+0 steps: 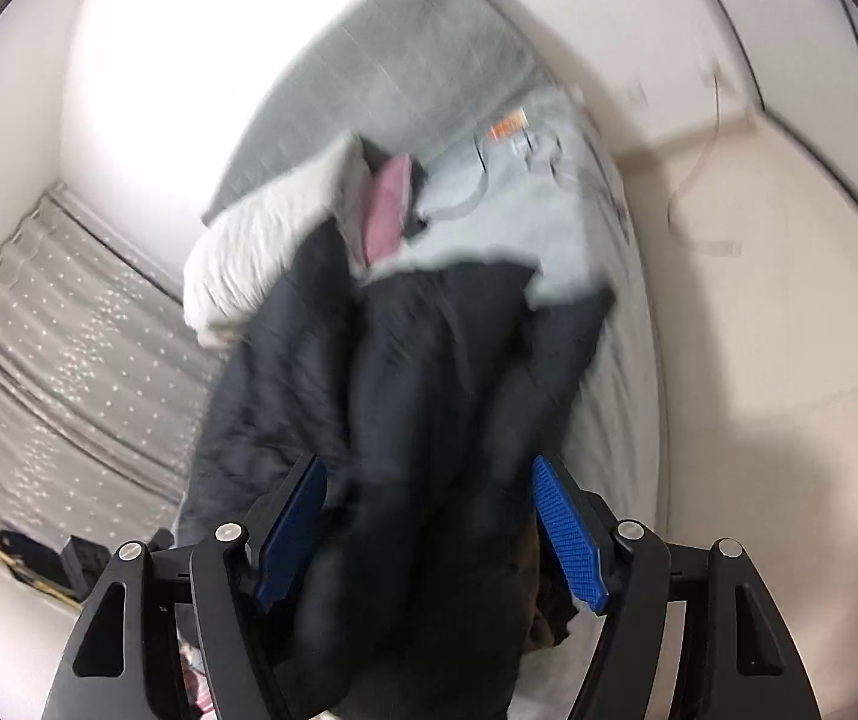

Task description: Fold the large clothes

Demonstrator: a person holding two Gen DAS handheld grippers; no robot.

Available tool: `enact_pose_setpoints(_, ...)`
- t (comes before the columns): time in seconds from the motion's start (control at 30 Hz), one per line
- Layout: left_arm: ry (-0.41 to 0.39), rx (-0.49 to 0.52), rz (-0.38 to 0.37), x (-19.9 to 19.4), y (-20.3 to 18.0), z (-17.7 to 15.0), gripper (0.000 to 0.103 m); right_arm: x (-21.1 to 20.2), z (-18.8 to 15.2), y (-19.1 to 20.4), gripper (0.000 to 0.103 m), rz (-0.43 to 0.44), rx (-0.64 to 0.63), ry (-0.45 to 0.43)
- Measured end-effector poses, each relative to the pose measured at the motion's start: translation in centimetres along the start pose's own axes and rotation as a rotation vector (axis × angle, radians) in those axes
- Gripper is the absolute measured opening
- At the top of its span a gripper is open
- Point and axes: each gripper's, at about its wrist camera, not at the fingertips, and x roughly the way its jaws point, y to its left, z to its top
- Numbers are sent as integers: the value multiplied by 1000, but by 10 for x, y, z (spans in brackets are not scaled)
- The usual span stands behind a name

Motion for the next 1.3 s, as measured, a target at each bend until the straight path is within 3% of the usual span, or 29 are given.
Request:
enact_pose_setpoints(0.03,2,18,8,-4,-8,1,79,-12,-12,-4,72,2,-19,-20)
enact_pose_setpoints(0.13,6,120,85,-23,-23,-12,80,-22,-9,48,72,-42,-100,-57)
enact_pose_setpoints(0.27,37,202,191,-48,-41,-42,85,-35,-58,97,73,-170,-214,-110)
enact_pose_setpoints(0.33,36,241,237,-66,-53,-61,95,-45,-91,110,78,-216,-231,-129)
enact_pose_setpoints(0.4,38,277,289,-82,-62,-81,101,-45,-120,111,86,-205,-220,-126)
enact_pose_setpoints(0.47,51,308,349,-100,-68,-105,101,-46,-152,120,87,-237,-223,-104)
enact_pose_setpoints(0.53,93,324,407,-111,-69,-128,102,-61,-186,138,87,-309,-248,-86)
enact_pose_setpoints(0.73,105,355,442,-141,-77,-171,102,-56,-250,185,91,-518,-411,-29)
enact_pose_setpoints(0.93,123,327,507,-154,-64,-190,102,-55,-295,206,95,-528,-444,-12)
enact_pose_setpoints(1.03,104,309,551,-158,-54,-194,102,-55,-304,208,95,-538,-434,-10)
enact_pose_setpoints(1.13,84,274,545,-159,-48,-197,102,-51,-305,212,95,-500,-422,4)
enact_pose_setpoints(1.3,107,297,561,-145,-52,-206,102,-37,-310,215,95,-519,-465,33)
